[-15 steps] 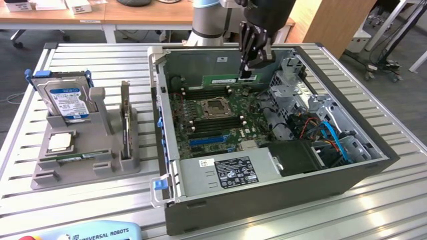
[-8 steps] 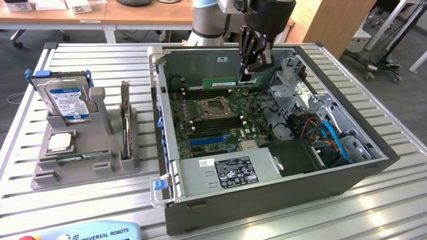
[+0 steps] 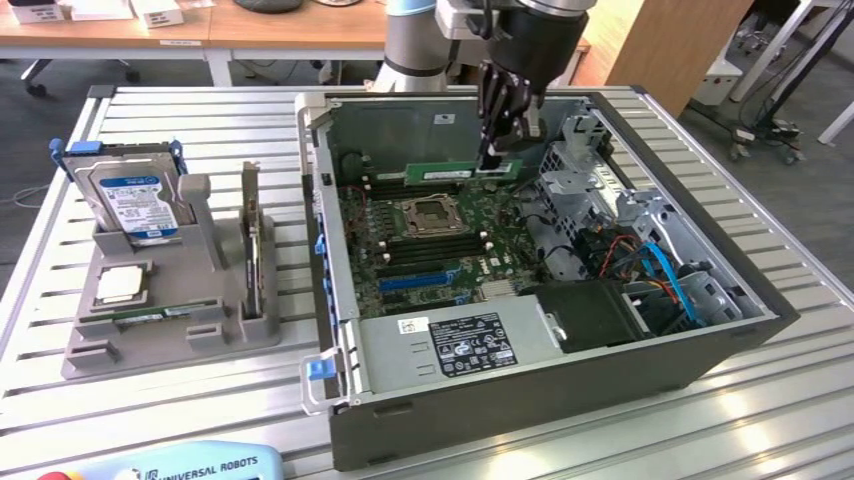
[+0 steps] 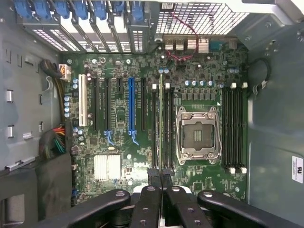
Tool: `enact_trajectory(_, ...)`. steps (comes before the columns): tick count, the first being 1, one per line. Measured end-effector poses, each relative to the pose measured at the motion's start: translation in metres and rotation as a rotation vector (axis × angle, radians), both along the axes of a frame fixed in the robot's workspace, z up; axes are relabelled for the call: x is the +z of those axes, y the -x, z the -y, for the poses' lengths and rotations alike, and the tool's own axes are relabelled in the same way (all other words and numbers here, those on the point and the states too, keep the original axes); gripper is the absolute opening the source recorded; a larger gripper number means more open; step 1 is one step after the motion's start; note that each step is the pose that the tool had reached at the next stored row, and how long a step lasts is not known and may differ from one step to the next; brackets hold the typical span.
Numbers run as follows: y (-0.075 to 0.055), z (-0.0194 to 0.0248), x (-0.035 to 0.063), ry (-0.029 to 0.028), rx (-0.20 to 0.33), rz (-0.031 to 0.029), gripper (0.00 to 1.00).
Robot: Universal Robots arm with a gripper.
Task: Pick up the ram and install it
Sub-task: 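Pick up the ram and move it above insertion slot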
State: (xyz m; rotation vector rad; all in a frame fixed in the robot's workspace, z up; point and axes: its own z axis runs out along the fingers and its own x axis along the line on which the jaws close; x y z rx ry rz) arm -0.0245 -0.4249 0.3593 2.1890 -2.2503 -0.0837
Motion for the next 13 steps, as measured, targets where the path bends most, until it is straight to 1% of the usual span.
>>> enact_trajectory(3,-0.0002,0.0,-0.0025,-0.0001,-0.002,0.0,0.11)
enact_trajectory(9,-0.0002,0.0,-0.0031,-0.0019,-0.002,0.0,0.11)
enact_trajectory(13,-0.0002,0.0,-0.0068,-0.0018,-0.002,0.0,0.11)
